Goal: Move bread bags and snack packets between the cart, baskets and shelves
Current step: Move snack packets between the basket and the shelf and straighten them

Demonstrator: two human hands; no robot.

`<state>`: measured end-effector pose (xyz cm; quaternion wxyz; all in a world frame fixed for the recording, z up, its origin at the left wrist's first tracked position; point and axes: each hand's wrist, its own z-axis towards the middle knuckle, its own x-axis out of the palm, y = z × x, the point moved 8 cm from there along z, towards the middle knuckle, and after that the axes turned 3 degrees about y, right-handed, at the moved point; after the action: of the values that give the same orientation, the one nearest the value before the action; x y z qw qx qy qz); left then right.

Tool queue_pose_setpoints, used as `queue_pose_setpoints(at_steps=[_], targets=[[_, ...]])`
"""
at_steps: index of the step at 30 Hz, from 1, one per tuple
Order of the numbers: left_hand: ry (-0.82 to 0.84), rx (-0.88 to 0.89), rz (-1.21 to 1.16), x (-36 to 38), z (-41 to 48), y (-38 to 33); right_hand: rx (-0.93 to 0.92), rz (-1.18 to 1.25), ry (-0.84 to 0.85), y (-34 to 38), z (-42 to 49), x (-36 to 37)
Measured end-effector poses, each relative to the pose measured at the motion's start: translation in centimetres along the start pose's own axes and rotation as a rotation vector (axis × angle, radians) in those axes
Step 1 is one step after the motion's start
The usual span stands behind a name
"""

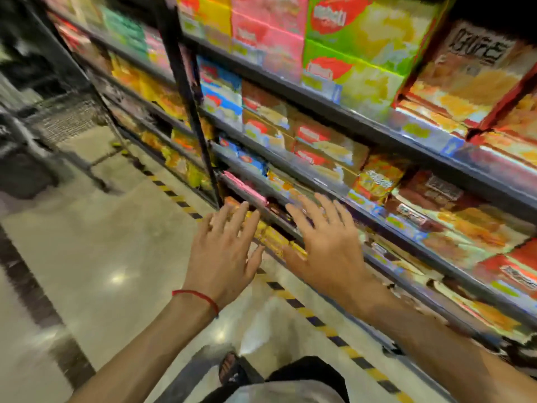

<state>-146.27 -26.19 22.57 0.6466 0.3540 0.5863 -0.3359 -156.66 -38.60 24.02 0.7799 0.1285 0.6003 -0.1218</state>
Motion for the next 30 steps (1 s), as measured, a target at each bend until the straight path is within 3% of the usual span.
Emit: queue_pose_setpoints(at_steps=[7,14,22,27,30], targets=[[0.044,-0.187,0.028,2.3,-2.9,16.2,-0.037,0.051,0.065,12.5,10.1,5.0],[0.064,-0.348,-0.003,3.7,-1.6,28.0,-0.137,0.033,0.139,21.3,20.2,8.6],[0.107,-0.402,0.050,6.2,6.5,41.0,-0.201,0.050,0.206,26.2,34.8,15.5],[0.112,-0.400,0.061,7.1,12.9,48.9,-0.212,0.051,0.087,27.9,43.7,17.3],[0.119,-0.395,0.041,8.0,15.6,53.0,-0.232,0.049,0.109,29.1,48.5,18.5]])
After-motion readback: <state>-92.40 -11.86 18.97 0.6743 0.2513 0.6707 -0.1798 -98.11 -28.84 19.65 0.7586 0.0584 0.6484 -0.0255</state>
